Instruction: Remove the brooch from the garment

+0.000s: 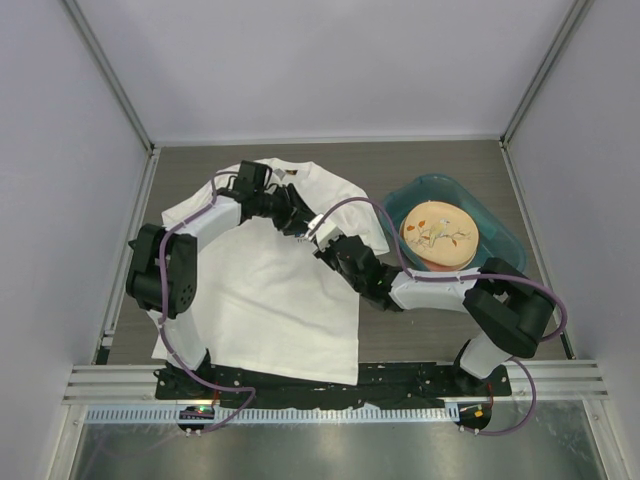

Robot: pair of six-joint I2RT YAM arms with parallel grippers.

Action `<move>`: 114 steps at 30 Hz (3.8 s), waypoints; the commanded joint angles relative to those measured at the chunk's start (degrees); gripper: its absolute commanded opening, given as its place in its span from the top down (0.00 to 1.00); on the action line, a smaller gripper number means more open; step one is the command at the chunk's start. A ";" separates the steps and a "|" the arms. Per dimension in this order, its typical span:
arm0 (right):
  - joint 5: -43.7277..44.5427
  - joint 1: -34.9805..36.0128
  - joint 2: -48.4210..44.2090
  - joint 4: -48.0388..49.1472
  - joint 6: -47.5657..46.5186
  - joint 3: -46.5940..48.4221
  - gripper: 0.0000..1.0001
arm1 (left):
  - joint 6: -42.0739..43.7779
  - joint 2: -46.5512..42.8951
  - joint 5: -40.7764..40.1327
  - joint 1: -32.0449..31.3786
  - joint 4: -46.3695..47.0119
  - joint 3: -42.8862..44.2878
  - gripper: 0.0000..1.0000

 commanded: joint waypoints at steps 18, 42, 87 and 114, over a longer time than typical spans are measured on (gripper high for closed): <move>3.71 1.42 -1.13 -1.99 3.25 4.63 0.74 | 3.72 0.76 1.40 -1.32 0.67 1.25 1.00; -44.08 -26.97 -20.83 -7.35 69.68 -7.14 0.50 | 10.77 -5.12 9.48 -5.27 18.32 -1.73 1.00; -39.97 -28.82 -17.92 16.35 82.72 -15.14 0.64 | -1.28 -5.92 14.32 -7.21 32.49 -5.25 1.00; -38.38 -28.82 -18.80 13.79 82.90 -14.35 0.60 | 0.04 -5.92 13.70 -7.38 30.20 -4.64 1.00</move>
